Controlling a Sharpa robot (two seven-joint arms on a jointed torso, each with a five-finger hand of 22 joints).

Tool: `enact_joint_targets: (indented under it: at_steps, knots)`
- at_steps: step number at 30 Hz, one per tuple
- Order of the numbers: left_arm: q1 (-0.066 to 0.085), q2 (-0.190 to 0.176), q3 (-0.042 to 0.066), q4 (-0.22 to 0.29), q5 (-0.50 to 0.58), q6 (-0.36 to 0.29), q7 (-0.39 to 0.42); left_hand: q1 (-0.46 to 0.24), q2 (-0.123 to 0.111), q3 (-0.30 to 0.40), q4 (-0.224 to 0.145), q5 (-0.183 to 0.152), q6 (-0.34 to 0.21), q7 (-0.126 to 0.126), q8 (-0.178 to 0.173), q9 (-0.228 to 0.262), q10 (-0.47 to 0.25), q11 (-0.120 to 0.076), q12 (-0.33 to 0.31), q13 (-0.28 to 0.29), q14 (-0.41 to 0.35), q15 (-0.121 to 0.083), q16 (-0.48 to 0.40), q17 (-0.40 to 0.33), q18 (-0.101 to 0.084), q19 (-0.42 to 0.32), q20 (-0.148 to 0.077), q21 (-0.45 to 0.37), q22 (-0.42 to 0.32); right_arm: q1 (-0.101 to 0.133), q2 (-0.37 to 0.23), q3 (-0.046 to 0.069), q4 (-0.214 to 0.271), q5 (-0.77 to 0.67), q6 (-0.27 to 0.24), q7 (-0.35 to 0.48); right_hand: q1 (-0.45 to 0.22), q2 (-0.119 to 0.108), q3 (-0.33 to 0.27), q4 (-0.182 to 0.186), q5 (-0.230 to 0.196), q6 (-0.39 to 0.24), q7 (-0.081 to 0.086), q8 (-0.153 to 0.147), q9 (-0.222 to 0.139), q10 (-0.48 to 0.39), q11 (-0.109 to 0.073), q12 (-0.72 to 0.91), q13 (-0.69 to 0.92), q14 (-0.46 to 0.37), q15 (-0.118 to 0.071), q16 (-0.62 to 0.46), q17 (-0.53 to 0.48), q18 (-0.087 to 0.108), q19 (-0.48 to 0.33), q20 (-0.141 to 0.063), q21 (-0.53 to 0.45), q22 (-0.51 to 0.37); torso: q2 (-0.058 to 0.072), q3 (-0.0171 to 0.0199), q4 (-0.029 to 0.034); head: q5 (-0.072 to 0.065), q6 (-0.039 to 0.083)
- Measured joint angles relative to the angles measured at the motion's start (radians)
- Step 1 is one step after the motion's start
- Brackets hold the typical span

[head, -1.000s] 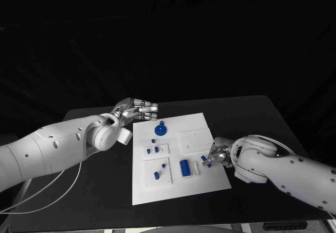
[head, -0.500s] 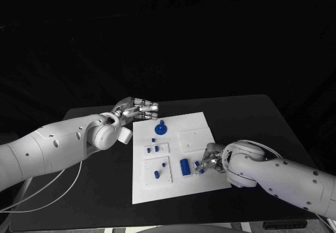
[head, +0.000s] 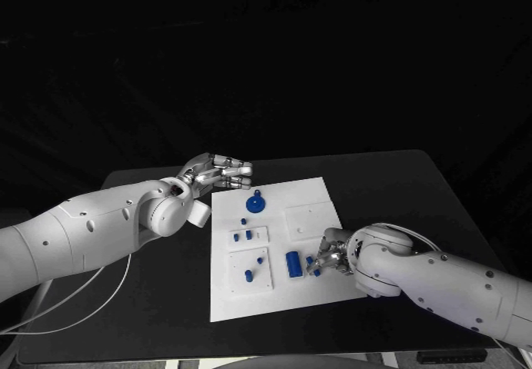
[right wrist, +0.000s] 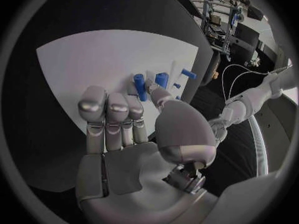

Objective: Assemble the parts on the task board

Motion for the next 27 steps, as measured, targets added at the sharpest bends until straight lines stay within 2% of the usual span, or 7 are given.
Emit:
enact_joint_targets:
  at_steps: [6,10,16,25,27]
  knots:
    - [0.0,0.0,0.0,0.0,0.0,0.0,0.0,0.0,0.0,0.0,0.0,0.0,0.0,0.0,0.0,0.0,0.0,0.0,0.0,0.0,0.0,0.0,0.0,0.0,0.0,0.0,0.0,0.0,-0.001,0.001,0.005,-0.001,-0.008,-0.002,0.0,0.001,-0.008,-0.008,-0.002,0.008,-0.007,0.0,0.0,0.005,-0.003,0.001,0.001,0.0,0.001,0.0,0.0,0.0,-0.001,0.0,0.0,0.0,0.0,0.0,0.0,0.0007,-0.0005,0.002,0.0]
    - [0.0,0.0,0.0,0.0,0.0,0.001,0.0,0.0,0.0,0.0,0.0,0.0,0.0,0.0,0.0,0.0,0.0,0.0,0.0,0.0,0.0,0.0,0.0,0.0,0.0,0.0,0.0,0.0,-0.001,0.001,0.01,-0.001,-0.014,-0.003,0.0,0.001,-0.016,-0.005,-0.004,0.016,-0.008,0.0,0.0,0.008,-0.006,0.003,0.002,0.0,0.001,0.0,0.0,0.0,-0.002,0.0,0.0,0.0,0.0,0.0,0.0,0.0012,-0.0011,0.003,-0.001]
    - [0.0,0.0,0.0,0.0,0.0,0.005,0.0,0.0,0.0,0.0,0.0,0.0,0.0,0.0,0.0,0.0,0.0,0.0,0.0,0.0,0.0,0.0,0.0,0.0,0.0,0.0,0.0,0.0,-0.001,0.003,0.017,-0.004,-0.022,-0.008,0.0,0.001,-0.027,-0.006,-0.01,0.04,-0.028,0.004,0.0,0.011,-0.005,0.007,0.004,0.0,0.001,0.0,0.0,0.0,-0.002,0.0,0.0,0.0,0.0,0.0,0.0,0.0015,-0.0011,0.005,-0.002]
    - [0.0,0.0,0.0,0.0,0.0,0.012,0.0,0.0,0.0,0.0,0.0,0.0,0.0,0.0,0.0,0.0,0.0,0.0,0.0,0.0,0.0,0.0,0.0,0.0,0.0,0.0,0.0,0.0,-0.002,0.002,0.023,-0.007,-0.028,-0.015,-0.006,0.002,-0.039,-0.019,-0.013,0.079,-0.056,0.009,-0.001,0.007,-0.005,0.005,-0.001,0.0,0.001,0.0,0.0,0.0,-0.002,0.0,0.0,0.0,0.0,0.001,0.0,0.0015,-0.0011,0.006,-0.004]
    - [0.0,0.0,0.0,0.0,0.0,0.014,-0.001,0.0,0.0,0.0,0.0,0.0,0.0,0.0,0.0,0.0,0.0,0.0,0.0,0.0,0.0,0.0,0.0,0.0,0.0,0.0,0.0,0.0,-0.002,0.002,0.024,-0.008,-0.028,-0.016,-0.008,0.003,-0.035,-0.032,-0.012,0.092,-0.062,0.009,0.0,0.007,-0.005,0.005,-0.001,0.0,0.001,0.0,0.0,0.0,-0.002,0.0,0.0,0.0,0.0,0.001,0.0,0.0013,-0.001,0.006,-0.004]
